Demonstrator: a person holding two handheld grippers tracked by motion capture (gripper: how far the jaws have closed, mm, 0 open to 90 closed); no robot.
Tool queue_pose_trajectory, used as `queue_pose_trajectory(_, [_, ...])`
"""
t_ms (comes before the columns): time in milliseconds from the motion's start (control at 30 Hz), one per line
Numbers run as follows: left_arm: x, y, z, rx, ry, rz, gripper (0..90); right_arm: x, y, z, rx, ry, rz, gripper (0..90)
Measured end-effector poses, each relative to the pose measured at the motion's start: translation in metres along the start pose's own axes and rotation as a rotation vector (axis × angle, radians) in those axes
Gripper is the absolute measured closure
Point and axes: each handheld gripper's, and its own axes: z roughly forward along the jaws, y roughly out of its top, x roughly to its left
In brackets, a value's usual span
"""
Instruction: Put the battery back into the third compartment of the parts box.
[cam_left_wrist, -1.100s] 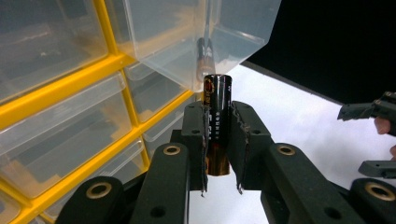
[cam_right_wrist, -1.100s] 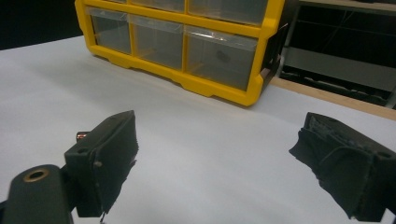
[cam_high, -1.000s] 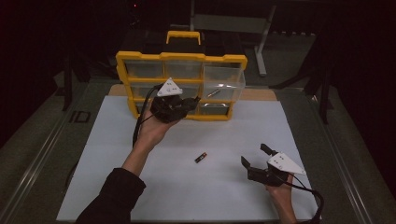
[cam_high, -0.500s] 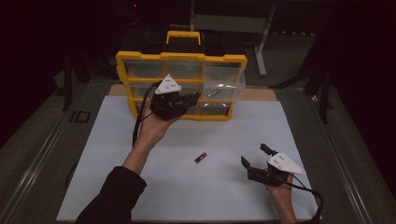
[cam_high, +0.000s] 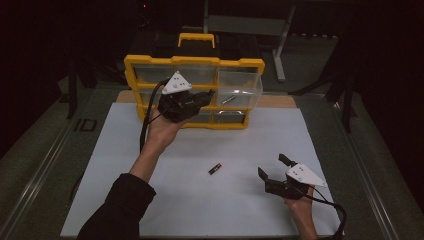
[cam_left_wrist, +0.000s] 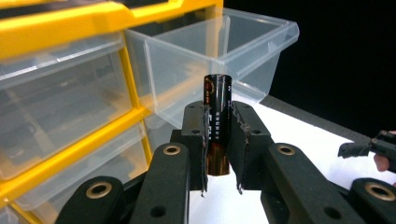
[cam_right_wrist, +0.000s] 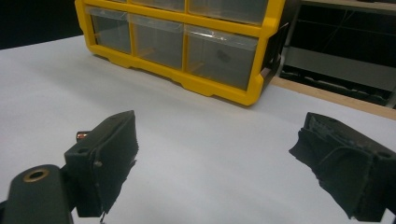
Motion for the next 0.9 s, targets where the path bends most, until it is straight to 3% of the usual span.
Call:
queue_pose_trajectory(533, [0.006,0.018,-0.007,-0.061,0.021,0.015,77.0,0.000,0.000,0.000,0.000,0.001,0.000,11.7])
queue_pose_trajectory(900, [0.009,0.030,-0.007,-0.071,0.028,0.031,77.0,0.000,0.000,0.000,-0.001,0.002,-0.001,11.7])
